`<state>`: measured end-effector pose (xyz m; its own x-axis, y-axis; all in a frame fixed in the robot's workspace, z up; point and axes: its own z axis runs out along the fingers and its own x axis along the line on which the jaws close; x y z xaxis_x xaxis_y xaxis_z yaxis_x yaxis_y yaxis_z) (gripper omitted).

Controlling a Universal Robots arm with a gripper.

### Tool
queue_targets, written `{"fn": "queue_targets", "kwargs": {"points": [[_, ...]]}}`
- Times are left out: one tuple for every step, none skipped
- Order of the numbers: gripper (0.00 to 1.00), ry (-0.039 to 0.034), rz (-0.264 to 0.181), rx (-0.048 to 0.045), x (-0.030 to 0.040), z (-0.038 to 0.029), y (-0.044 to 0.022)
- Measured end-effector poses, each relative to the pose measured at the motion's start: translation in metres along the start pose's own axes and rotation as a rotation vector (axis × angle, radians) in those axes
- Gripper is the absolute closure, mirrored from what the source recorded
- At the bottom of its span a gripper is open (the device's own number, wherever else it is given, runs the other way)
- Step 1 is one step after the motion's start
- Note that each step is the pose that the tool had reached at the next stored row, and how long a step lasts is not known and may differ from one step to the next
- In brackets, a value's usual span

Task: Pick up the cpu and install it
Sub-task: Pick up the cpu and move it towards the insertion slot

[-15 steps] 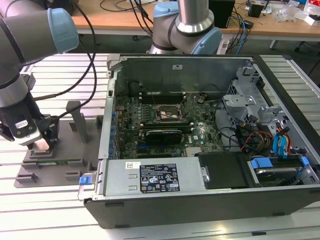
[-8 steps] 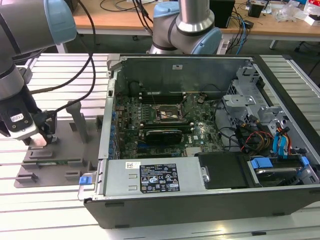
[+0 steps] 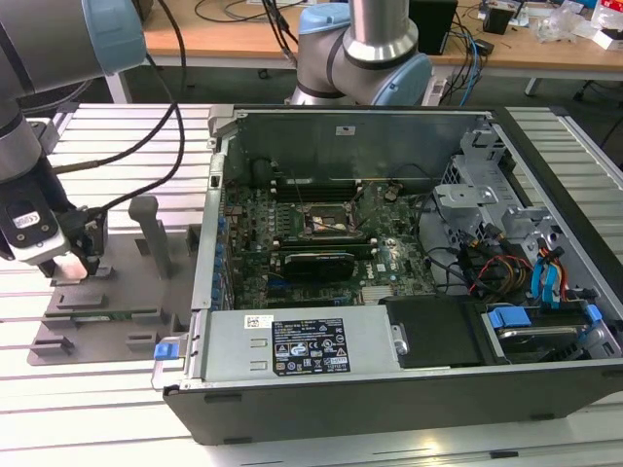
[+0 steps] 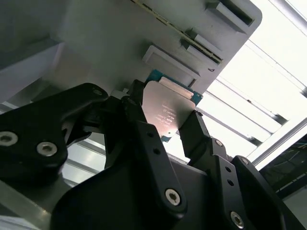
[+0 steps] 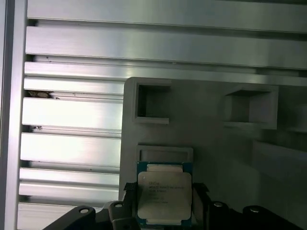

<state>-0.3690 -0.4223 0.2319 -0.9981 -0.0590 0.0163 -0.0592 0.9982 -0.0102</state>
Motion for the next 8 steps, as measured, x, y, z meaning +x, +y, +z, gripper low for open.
{"fn": "queue_targets", "kwargs": {"points": [[0.45, 0.0001, 0.000, 0.0008, 0.0000, -0.0031, 0.0001], [0.45, 0.0001, 0.000, 0.0014, 0.0001, -0.0055, 0.0001], [0.45, 0.0001, 0.000, 0.0018, 0.0001, -0.0070, 0.0001], [0.45, 0.0001, 0.000, 0.0022, 0.0001, -0.0091, 0.0002], [0.45, 0.0002, 0.000, 0.0028, 0.0002, -0.0114, 0.0002], [0.45, 0.0002, 0.000, 0.0035, 0.0002, -0.0146, 0.0002], [0.45, 0.0003, 0.000, 0.0040, 0.0003, -0.0177, 0.0003], [0.45, 0.0002, 0.000, 0.0043, 0.0003, -0.0200, 0.0003]]}}
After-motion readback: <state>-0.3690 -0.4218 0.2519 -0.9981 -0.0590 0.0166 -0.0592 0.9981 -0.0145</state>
